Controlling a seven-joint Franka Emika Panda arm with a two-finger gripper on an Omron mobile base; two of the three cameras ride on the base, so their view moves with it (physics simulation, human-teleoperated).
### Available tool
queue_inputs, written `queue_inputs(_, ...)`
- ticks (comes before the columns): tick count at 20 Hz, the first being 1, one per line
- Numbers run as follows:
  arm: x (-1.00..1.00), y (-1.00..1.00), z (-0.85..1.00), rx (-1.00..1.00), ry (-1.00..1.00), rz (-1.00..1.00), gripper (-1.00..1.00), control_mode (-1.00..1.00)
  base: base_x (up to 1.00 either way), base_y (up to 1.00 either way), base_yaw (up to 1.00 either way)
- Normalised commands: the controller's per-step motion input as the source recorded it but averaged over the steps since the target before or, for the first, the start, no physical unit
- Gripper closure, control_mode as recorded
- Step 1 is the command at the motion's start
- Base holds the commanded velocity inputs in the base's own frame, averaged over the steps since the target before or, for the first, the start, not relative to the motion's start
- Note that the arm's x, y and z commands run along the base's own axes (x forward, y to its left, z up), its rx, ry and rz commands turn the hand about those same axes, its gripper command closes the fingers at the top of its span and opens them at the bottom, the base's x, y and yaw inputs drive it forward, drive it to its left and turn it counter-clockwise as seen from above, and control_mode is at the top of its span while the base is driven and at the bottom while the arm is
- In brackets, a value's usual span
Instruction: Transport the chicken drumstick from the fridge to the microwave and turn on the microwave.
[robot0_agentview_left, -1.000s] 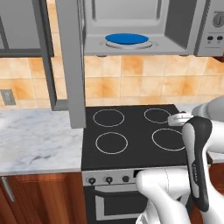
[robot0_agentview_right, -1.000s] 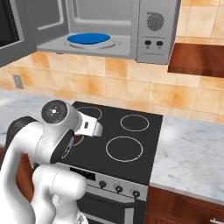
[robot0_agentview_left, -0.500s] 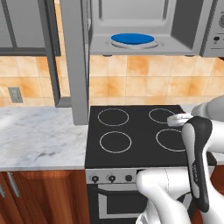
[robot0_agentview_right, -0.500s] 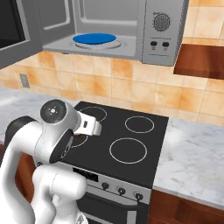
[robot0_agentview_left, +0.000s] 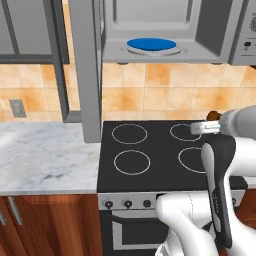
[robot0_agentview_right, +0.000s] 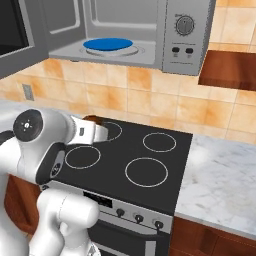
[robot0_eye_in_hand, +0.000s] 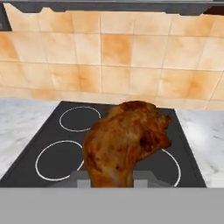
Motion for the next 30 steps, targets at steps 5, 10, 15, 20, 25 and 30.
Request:
queue_inputs(5, -0.01, 0.00, 0.50, -0.03, -0.32, -0.05, 1.00, -1.00, 0.00, 0.00, 0.00)
queue_inputs(10, 0.00, 0.00, 0.76, -0.01, -0.25, -0.01, 1.00, -1.00, 0.00, 0.00, 0.00)
queue_inputs(15, 0.00, 0.02, 0.99, -0.05, -0.02, 0.00, 1.00, -1.00, 0.00, 0.00, 0.00)
queue_inputs(20, 0.00, 0.03, 0.85, -0.03, 0.00, 0.00, 1.00, -1.00, 0.00, 0.00, 0.00)
queue_inputs(25, 0.18, 0.23, 0.38, 0.00, 0.16, 0.01, 1.00, -1.00, 0.00, 0.00, 0.00)
queue_inputs(30, 0.44, 0.09, 0.09, 0.00, 0.08, 0.09, 1.00, -1.00, 0.00, 0.00, 0.00)
